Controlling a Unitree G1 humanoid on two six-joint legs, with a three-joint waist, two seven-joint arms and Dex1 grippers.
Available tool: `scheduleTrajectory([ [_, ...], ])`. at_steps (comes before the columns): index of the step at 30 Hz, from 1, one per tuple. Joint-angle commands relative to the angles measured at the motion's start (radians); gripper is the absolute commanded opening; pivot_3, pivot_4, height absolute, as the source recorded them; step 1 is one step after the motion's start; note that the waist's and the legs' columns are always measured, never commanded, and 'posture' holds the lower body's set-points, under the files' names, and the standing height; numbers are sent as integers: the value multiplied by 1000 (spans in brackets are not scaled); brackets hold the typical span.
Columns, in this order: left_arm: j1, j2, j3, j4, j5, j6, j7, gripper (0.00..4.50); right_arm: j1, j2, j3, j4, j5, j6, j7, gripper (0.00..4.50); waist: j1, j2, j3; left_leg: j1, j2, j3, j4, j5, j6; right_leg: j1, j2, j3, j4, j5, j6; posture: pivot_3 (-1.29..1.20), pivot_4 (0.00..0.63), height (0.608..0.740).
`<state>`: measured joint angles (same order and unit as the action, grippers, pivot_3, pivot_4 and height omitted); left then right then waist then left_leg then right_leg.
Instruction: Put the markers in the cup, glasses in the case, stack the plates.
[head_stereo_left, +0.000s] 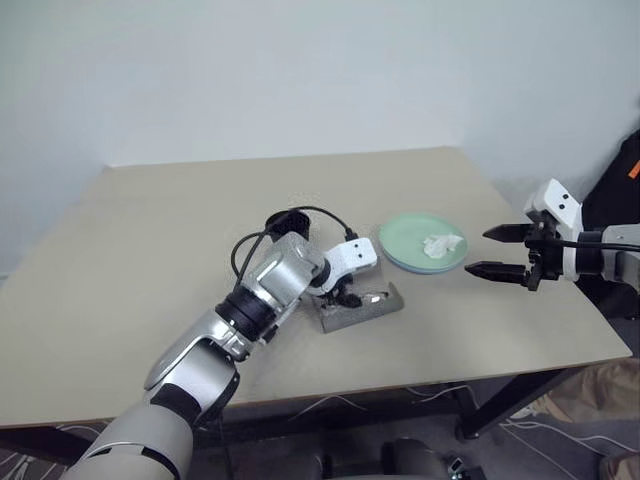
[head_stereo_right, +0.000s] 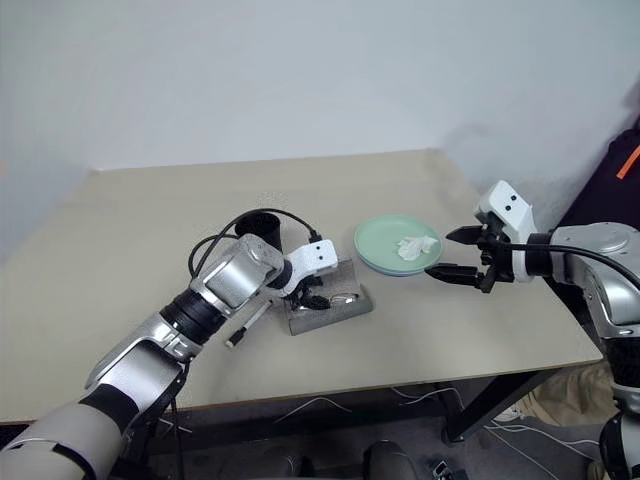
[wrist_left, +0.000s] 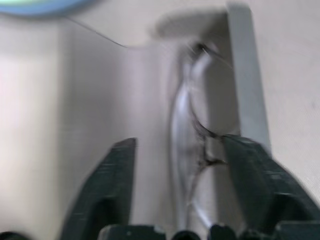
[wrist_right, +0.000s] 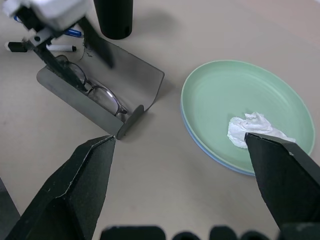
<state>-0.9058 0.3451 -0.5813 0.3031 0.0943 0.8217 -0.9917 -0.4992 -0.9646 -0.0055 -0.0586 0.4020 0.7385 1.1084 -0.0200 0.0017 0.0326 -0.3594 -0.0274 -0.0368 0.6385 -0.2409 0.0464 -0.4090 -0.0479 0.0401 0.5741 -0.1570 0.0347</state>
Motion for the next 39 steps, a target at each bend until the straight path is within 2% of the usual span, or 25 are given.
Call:
scheduleTrajectory([
  [1,-75,0,88,-41,-35,8,2,3049,-26,0,-16,-12,2,-15,-4,4500,0,0,0,0,0,0,0,0,0,0,0,0,0,0,0,0,0,727],
  [7,-107,-18,149,-12,-53,7,46,3049,-30,7,-15,-10,0,-18,-6,4500,0,0,0,0,0,0,0,0,0,0,0,0,0,0,0,0,0,727],
  [8,-105,-21,150,7,-47,-7,62,2885,-32,8,-14,-9,0,-18,-6,4500,0,0,0,0,0,0,0,0,0,0,0,0,0,0,0,0,0,727],
  [11,-82,-27,141,38,-27,-54,103,2128,-34,12,-13,-12,1,-18,-8,4500,-1,0,0,1,0,0,0,0,0,0,0,0,0,0,0,0,0,727],
  [17,-58,-62,146,129,-1,-141,199,36,-25,12,-21,-21,5,-13,-12,4500,1,0,0,1,0,0,0,0,0,0,0,0,0,0,1,0,0,727],
  [25,-38,-89,112,256,56,-270,258,36,-21,12,-26,-31,12,-6,-19,4500,1,0,0,0,-1,0,0,0,0,0,0,0,0,1,1,0,0,727],
  [39,87,-27,43,16,80,-188,91,36,-22,5,-26,-33,16,-1,-21,4500,1,0,0,0,0,0,0,0,0,0,0,0,0,1,1,0,0,727],
])
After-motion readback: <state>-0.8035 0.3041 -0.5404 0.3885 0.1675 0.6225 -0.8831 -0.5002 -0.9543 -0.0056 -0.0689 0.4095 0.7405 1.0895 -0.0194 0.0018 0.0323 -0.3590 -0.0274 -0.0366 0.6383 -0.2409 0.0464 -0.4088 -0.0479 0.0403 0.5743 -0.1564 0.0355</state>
